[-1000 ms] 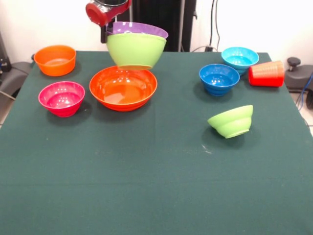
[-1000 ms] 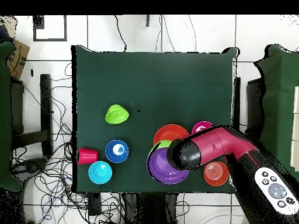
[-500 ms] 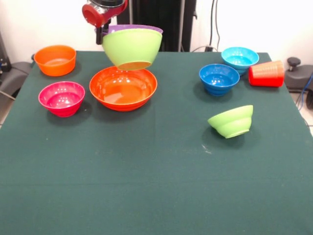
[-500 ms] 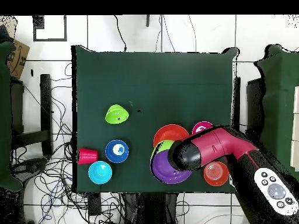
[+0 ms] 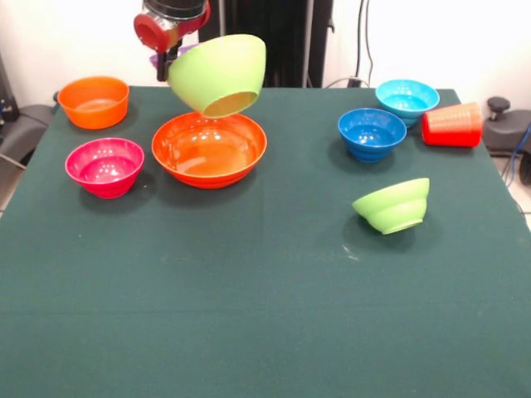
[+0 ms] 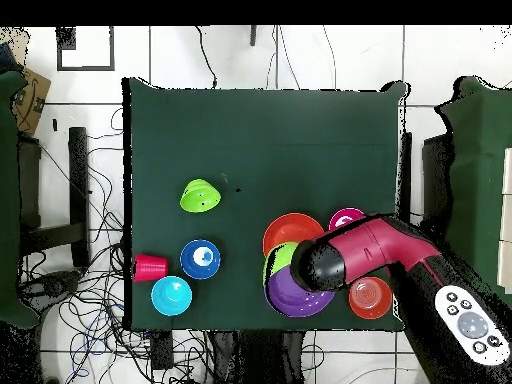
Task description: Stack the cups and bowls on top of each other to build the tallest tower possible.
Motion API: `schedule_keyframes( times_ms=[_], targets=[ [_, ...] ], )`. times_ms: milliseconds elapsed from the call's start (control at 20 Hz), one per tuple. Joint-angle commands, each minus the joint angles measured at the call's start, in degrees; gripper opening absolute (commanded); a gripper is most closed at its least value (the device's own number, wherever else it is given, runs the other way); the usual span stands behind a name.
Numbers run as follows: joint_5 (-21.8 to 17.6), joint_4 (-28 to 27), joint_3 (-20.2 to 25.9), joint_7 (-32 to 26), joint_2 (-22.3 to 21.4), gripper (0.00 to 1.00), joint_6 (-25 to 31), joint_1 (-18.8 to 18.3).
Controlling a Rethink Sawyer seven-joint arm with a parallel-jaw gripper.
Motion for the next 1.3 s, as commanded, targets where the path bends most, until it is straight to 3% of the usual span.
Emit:
schedule_keyframes(
  times_ms=[50,450,1300],
  targets=[
    [-6.2,-2.7,-4.07,-17.84,4.96,0.0,6.61,2.21],
    [-5.54,-3.59,-4.9,-19.9,5.23,0.0,12.32,3.44],
    [-3.83,-1.83,-2.62,-17.91,4.02,0.0,13.07,2.89]
  ],
)
